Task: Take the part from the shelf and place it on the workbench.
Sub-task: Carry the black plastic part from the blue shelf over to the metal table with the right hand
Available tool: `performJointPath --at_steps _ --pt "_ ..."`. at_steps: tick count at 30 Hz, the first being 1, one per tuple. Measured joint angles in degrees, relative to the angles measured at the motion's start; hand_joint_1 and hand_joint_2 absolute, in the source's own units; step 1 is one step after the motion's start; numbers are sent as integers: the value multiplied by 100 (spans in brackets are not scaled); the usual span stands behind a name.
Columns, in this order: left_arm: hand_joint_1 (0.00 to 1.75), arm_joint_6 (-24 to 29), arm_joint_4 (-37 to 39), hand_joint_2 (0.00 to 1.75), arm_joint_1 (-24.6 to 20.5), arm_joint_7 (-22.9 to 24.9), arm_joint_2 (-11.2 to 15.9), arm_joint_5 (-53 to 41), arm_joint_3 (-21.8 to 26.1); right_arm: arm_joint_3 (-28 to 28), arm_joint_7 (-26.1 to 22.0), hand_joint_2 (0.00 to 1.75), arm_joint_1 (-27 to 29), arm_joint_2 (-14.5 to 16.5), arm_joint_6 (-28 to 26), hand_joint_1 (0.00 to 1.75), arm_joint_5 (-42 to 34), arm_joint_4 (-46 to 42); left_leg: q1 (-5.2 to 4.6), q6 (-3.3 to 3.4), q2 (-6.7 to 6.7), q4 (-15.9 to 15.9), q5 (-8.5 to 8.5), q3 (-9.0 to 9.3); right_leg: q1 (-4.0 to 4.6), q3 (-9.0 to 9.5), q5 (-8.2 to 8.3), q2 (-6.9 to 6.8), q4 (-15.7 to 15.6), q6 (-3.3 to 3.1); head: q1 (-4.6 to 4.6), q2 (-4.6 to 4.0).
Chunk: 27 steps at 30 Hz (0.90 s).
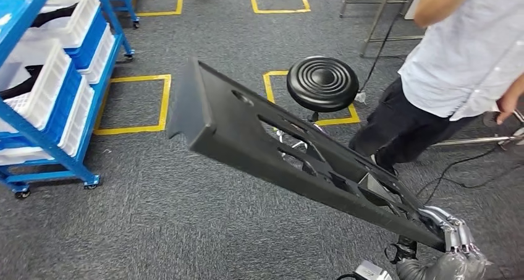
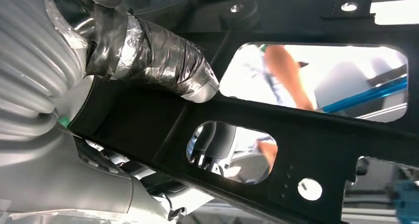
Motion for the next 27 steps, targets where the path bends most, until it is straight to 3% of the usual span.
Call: performJointPath --at_steps 2,4,6,7,9,11,13,14,15,17,18,20,22,24,26,27 --pt "0 -1 0 175 -2 1 -2 0 1 -4 0 175 2 1 0 175 0 -2 -10 -47 120 2 -50 65 19 399 358 -223 -766 -24 1 0" --pt "0 -3 0 175 -6 1 -3 1 3 -8 -1 175 6 5 0 175 0 -9 -36 -112 222 3 -97 118 77 616 463 -390 -1210 -103 -3 0" --pt "0 -8 0 175 -22 1 -4 1 5 -19 -1 175 24 10 0 175 -1 -20 -51 -173 330 -20 -124 170 111 617 436 -318 -1255 -186 -6 -1" --pt "0 -11 0 175 -32 1 -3 1 5 -28 -1 175 37 15 -1 175 -1 -28 -44 -205 314 -17 -151 194 99 631 442 -257 -1278 -223 -6 -1" --pt "0 -16 0 175 -40 -1 -2 2 7 -41 -1 175 48 28 -3 175 -3 -46 -21 -249 73 218 -330 126 67 672 465 -132 -1335 -308 -12 -1" --pt "0 -22 0 175 -28 -2 -1 3 11 -46 -1 175 47 43 -4 175 -8 -53 -4 -261 -209 888 -678 -195 57 690 469 -8 -1353 -368 -19 0" --pt "0 -27 0 175 -7 -3 -1 4 19 -51 1 175 51 53 -4 175 -10 -50 -4 -269 -267 1540 -870 -556 76 697 459 148 -1345 -388 -22 0" --pt "0 -31 0 175 -1 -6 0 6 24 -54 1 175 54 56 -4 175 -11 -49 -5 -266 -273 1615 -803 -629 83 706 455 235 -1338 -389 -23 0" --pt "0 -39 0 175 3 -11 2 8 29 -54 1 175 56 57 -4 175 -11 -48 -5 -255 -286 1471 -625 -601 87 717 447 323 -1327 -386 -23 0" --pt "0 -72 0 175 6 -32 7 12 43 -56 1 175 57 63 -4 175 -17 -48 -4 -212 -466 762 -177 -341 88 729 423 480 -1292 -360 -21 0" --pt "0 -91 0 175 8 -50 11 16 49 -56 1 175 57 67 -4 175 -26 -48 1 -191 -588 436 -46 -219 92 715 409 552 -1262 -337 -20 0" --pt "0 -115 0 175 3 -90 18 24 58 -59 -7 175 67 73 -4 175 -57 -49 -15 -152 -740 145 -1 -106 70 669 407 669 -1232 -267 -17 0" --pt "0 -121 0 175 -11 -112 17 32 61 -72 -18 175 98 74 -5 175 -83 -52 -17 -93 -637 82 22 -77 39 637 427 770 -1244 -189 -19 0" --pt "0 -122 0 175 -12 -118 18 43 63 -90 -24 175 127 74 -6 175 -98 -62 6 -14 -498 3 63 -44 52 564 328 588 -1104 -129 -5 0" --pt "0 -127 0 175 -3 -121 21 52 64 -97 -28 175 133 74 -7 175 -108 -69 2 30 -346 -36 73 -22 60 291 17 228 -540 -78 13 0" --pt "0 -134 0 175 5 -125 21 57 65 -97 -29 175 132 74 -7 175 -110 -69 -4 36 -263 -36 65 -18 50 104 -142 123 -175 -54 18 0"
